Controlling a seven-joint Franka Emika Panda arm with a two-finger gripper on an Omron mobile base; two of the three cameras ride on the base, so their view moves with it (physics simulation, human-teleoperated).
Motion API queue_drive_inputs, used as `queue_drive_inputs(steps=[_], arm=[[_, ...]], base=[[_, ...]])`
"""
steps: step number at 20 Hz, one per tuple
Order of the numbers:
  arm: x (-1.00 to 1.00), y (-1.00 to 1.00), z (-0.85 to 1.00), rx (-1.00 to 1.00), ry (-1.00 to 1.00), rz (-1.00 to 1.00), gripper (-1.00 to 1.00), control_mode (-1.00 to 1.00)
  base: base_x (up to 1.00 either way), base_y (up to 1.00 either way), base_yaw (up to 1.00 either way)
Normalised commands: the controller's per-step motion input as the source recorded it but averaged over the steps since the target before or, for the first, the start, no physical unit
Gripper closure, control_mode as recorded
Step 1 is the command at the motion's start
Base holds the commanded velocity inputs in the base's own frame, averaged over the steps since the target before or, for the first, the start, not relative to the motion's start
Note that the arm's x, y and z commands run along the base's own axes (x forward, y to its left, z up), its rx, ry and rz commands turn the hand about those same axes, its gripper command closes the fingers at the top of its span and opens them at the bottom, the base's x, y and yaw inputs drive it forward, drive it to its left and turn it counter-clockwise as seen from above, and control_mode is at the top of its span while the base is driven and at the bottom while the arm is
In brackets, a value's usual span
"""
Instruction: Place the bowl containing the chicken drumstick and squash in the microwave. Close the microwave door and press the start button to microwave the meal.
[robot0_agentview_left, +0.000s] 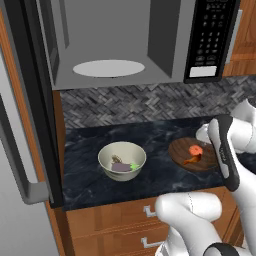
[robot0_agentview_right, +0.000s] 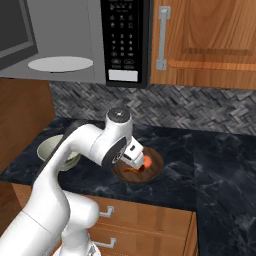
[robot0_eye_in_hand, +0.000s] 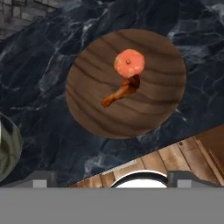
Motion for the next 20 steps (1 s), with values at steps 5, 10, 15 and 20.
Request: queue_drive_inputs(steps=[5,10,15,20], arm=[[-0.10,-0.51,-0.46,0.17,0.00,-0.01,-1.00,-1.00],[-0.04,-0.56,-0.73,0.18,0.00,-0.09,-1.00,-1.00],[0.00,-0.13,-0.47,0.09,0.00,-0.13,-1.00,-1.00],[0.19,0.00,-0.02,0.00,0.13,-0.03,-1.00,-1.00]], base=[[0.00,0.00,0.00],[0.00,0.00,0.00],[0.00,0.00,0.00],[0.00,0.00,0.00]])
